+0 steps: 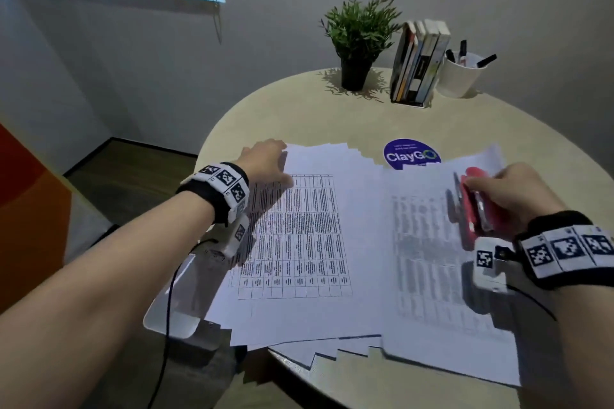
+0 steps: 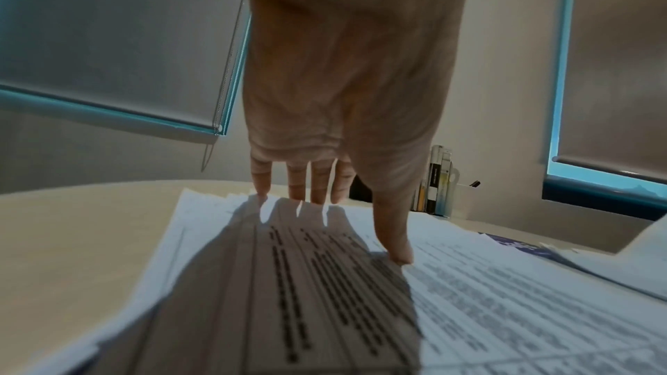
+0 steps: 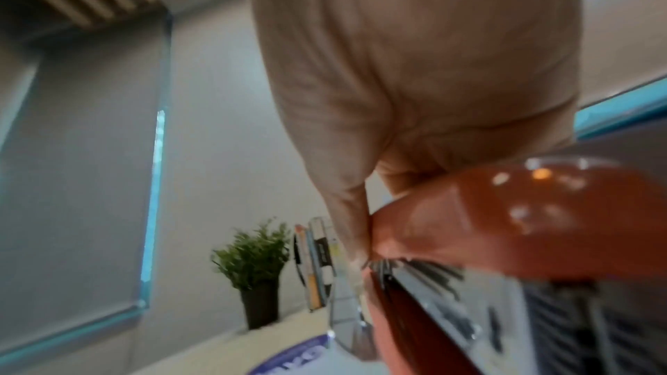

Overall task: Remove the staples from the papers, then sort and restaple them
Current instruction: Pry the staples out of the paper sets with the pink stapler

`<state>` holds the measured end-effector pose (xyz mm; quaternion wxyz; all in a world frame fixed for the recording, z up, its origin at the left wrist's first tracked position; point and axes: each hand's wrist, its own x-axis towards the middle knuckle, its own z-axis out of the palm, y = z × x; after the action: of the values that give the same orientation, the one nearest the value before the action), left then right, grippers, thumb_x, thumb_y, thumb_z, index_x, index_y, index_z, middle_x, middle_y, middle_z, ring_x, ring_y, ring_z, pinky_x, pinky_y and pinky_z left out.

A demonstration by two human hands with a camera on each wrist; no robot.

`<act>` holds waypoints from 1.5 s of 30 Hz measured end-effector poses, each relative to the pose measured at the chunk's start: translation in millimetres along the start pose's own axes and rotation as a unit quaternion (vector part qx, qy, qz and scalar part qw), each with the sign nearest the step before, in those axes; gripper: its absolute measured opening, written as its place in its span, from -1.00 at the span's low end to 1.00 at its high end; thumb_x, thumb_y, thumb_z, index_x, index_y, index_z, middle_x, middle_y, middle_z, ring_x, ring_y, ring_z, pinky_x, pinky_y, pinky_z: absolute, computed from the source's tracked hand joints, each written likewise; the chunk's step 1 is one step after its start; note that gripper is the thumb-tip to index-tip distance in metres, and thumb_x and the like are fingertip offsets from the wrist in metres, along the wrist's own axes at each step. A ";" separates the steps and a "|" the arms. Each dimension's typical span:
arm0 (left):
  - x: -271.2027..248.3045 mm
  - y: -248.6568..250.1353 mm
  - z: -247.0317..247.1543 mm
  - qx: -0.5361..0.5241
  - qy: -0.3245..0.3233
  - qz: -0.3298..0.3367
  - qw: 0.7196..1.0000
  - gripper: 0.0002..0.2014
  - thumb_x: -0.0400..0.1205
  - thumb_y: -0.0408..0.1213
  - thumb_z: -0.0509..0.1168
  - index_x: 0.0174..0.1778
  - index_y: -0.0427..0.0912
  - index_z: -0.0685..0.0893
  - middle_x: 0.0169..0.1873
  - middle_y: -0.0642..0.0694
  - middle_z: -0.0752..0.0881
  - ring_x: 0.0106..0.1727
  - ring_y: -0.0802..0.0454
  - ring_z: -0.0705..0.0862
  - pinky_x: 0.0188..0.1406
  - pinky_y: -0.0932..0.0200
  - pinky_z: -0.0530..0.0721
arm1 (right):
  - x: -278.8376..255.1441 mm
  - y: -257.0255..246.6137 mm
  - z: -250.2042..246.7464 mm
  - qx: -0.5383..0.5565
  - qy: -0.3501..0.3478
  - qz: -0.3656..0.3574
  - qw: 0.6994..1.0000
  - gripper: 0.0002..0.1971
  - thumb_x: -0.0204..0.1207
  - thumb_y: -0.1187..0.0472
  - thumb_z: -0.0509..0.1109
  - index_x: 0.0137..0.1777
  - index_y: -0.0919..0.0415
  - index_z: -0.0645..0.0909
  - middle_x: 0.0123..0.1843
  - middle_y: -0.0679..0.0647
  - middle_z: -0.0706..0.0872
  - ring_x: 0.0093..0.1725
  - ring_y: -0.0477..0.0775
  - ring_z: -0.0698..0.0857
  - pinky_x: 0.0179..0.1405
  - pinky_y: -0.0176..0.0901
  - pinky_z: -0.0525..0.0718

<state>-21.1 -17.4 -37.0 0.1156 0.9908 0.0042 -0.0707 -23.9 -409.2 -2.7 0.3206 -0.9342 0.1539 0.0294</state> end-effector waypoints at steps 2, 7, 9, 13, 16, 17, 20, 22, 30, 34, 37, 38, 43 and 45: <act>2.1 0.9 5.1 0.022 -0.003 0.006 1.000 -0.26 0.40 0.07 0.52 0.42 -0.18 0.45 0.35 -0.15 0.52 0.36 -0.17 0.48 0.29 -0.12 0.42 | 5.1 14.4 -7.5 -0.081 0.034 0.019 0.996 -0.54 0.52 0.04 0.47 -0.33 0.50 0.57 -0.36 0.34 0.63 -0.34 0.25 0.60 -0.38 -0.03 0.50; 5.9 13.1 4.2 0.026 0.035 0.021 0.999 -0.24 0.37 -0.03 0.57 0.45 -0.17 0.45 0.33 -0.15 0.50 0.37 -0.20 0.45 0.31 -0.16 0.39 | 15.9 45.6 -13.6 -0.117 0.069 0.070 0.988 -0.54 0.53 0.03 0.45 -0.22 0.54 0.61 -0.19 0.41 0.67 -0.14 0.33 0.61 -0.23 0.00 0.53; 7.5 16.0 2.8 -0.008 0.052 0.027 0.998 -0.42 0.44 -0.21 0.52 0.37 -0.21 0.51 0.24 -0.18 0.59 0.29 -0.22 0.53 0.25 -0.09 0.41 | 18.4 50.7 -11.6 -0.141 0.094 0.087 0.982 -0.44 0.49 -0.10 0.43 -0.05 0.54 0.67 0.06 0.52 0.67 0.13 0.46 0.61 0.06 0.16 0.61; 5.5 19.7 -1.9 -0.114 0.077 0.051 0.989 -0.95 0.51 -0.49 0.30 -0.23 -0.29 0.62 -0.30 -0.14 0.63 -0.19 -0.14 0.57 -0.24 0.17 0.42 | 21.7 49.2 -10.4 -0.095 0.130 0.099 0.982 -0.33 0.48 -0.22 0.38 0.07 0.52 0.66 0.13 0.51 0.62 0.17 0.44 0.57 0.02 0.13 0.56; -1.1 27.9 -6.7 -0.214 0.019 0.055 0.975 -0.92 0.48 -0.46 0.41 -0.28 -0.21 0.71 -0.43 -0.01 0.62 -0.35 0.09 0.53 -0.40 0.27 0.43 | 11.9 30.7 -9.1 -0.019 0.120 0.090 0.988 -0.41 0.49 -0.19 0.42 -0.02 0.46 0.69 0.11 0.42 0.66 -0.14 0.28 0.62 -0.37 -0.10 0.38; -4.3 31.9 -8.5 -0.236 -0.008 0.065 0.969 -0.92 0.47 -0.46 0.44 -0.28 -0.20 0.73 -0.46 0.01 0.63 -0.39 0.12 0.53 -0.43 0.29 0.45 | 9.5 24.6 -6.6 0.008 0.110 0.081 0.991 -0.48 0.51 -0.14 0.44 -0.07 0.44 0.69 0.06 0.37 0.68 -0.24 0.21 0.62 -0.45 -0.13 0.36; -14.1 46.5 -4.7 -0.229 -0.058 0.095 0.967 -0.96 0.46 -0.42 0.47 -0.25 -0.24 0.75 -0.47 0.00 0.62 -0.45 0.15 0.51 -0.40 0.27 0.44 | -3.0 1.1 8.8 0.067 0.068 0.033 0.995 -0.62 0.55 -0.03 0.44 -0.12 0.37 0.68 -0.19 0.27 0.71 -0.37 0.11 0.62 -0.39 -0.12 0.56; -20.3 54.8 3.8 -0.199 -0.054 0.103 0.973 -0.80 0.44 -0.37 0.48 -0.04 -0.29 0.75 -0.37 -0.03 0.62 -0.36 0.09 0.53 -0.30 0.22 0.47 | -14.6 -17.4 23.5 0.065 0.040 -0.005 0.997 -0.62 0.55 -0.07 0.43 -0.22 0.29 0.67 -0.31 0.20 0.73 -0.34 0.15 0.65 -0.14 0.04 0.68; -59.9 49.8 19.7 0.080 -0.017 0.085 0.993 -0.20 0.34 0.27 0.46 0.32 -0.23 0.49 0.32 -0.18 0.47 0.36 -0.16 0.39 0.27 -0.06 0.44 | -59.1 -82.8 93.8 -0.113 -0.095 -0.137 0.980 -0.61 0.57 -0.16 0.30 -0.33 0.13 0.53 -0.35 0.01 0.62 -0.15 0.19 0.66 0.23 0.17 0.57; -74.9 42.0 31.1 0.131 -0.117 0.103 0.979 -0.11 0.38 0.35 0.37 0.42 -0.27 0.35 0.46 -0.27 0.30 0.44 -0.22 0.29 0.36 -0.15 0.46 | -76.7 -108.2 120.2 -0.206 -0.119 -0.178 0.955 -0.65 0.63 -0.06 0.23 -0.32 0.11 0.35 -0.36 -0.04 0.48 -0.15 0.16 0.53 0.32 0.16 0.45; -76.0 39.7 33.6 0.148 -0.119 0.109 0.976 -0.03 0.39 0.37 0.33 0.51 -0.28 0.23 0.52 -0.29 0.22 0.50 -0.24 0.23 0.40 -0.18 0.42 | -81.2 -118.7 131.3 -0.256 -0.124 -0.186 0.941 -0.75 0.62 -0.05 0.22 -0.11 0.13 0.41 -0.16 0.03 0.53 0.01 0.20 0.59 0.35 0.18 0.33; -75.5 39.4 33.9 0.153 -0.117 0.113 0.975 -0.02 0.39 0.38 0.32 0.50 -0.28 0.24 0.51 -0.29 0.23 0.49 -0.24 0.24 0.39 -0.17 0.43 | -81.6 -120.4 132.4 -0.267 -0.122 -0.190 0.937 -0.77 0.62 -0.05 0.23 -0.07 0.12 0.41 -0.12 0.05 0.53 0.07 0.21 0.62 0.34 0.18 0.33; -74.6 39.3 33.6 0.179 -0.120 0.111 0.970 0.08 0.37 0.41 0.30 0.61 -0.26 0.11 0.53 -0.29 0.21 0.52 -0.25 0.23 0.42 -0.17 0.38 | -83.8 -127.6 136.4 -0.271 -0.100 -0.206 0.935 -0.80 0.60 -0.02 0.25 -0.06 0.12 0.42 -0.04 0.07 0.60 0.15 0.23 0.64 0.32 0.17 0.34; -74.5 40.5 33.5 0.184 -0.117 0.114 0.969 0.08 0.37 0.41 0.30 0.62 -0.25 0.09 0.53 -0.29 0.22 0.53 -0.25 0.23 0.41 -0.17 0.37 | -83.9 -127.8 140.0 -0.259 -0.087 -0.203 0.940 -0.83 0.60 0.03 0.26 -0.06 0.12 0.41 0.01 0.08 0.64 0.16 0.24 0.65 0.28 0.14 0.37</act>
<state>-98.5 -63.9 -49.4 -0.0620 0.9738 -0.1357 -0.1719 -58.5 -206.0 -25.4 0.0789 -0.9900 -0.0810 0.0840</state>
